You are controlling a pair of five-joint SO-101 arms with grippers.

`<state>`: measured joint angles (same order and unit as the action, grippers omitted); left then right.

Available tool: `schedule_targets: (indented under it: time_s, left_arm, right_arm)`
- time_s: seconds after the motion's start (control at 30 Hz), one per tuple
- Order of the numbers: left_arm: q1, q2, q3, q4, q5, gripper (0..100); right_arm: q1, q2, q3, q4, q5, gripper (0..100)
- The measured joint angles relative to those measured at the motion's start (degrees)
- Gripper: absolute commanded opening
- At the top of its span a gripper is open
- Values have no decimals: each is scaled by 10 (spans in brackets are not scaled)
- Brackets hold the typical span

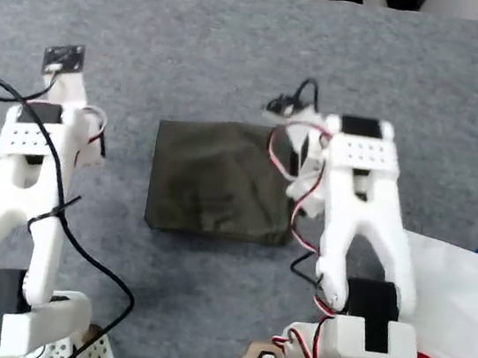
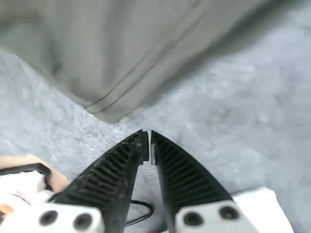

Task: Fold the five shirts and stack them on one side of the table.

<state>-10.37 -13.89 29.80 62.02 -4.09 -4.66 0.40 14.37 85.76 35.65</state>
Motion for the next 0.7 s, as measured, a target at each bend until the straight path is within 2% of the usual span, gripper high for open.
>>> schedule_targets:
  time_s: [0.07, 0.13, 0.37, 0.57, 0.7]
  left_arm:
    - [24, 11, -31, 2, 27, 214]
    - [41, 40, -69, 14, 55, 228]
    - [92, 234, -261, 102, 86, 233]
    - [131, 419, -472, 237, 89, 233]
    - [139, 509, -597, 299, 91, 233]
  right_arm:
    - [0, 18, -67, 32, -32, 27]
    - [0, 46, -127, 57, -56, 54]
    - [-35, 190, -268, 98, -120, 267]
    - [-47, 282, -339, 98, -158, 274]
    - [-48, 299, -350, 98, -186, 274]
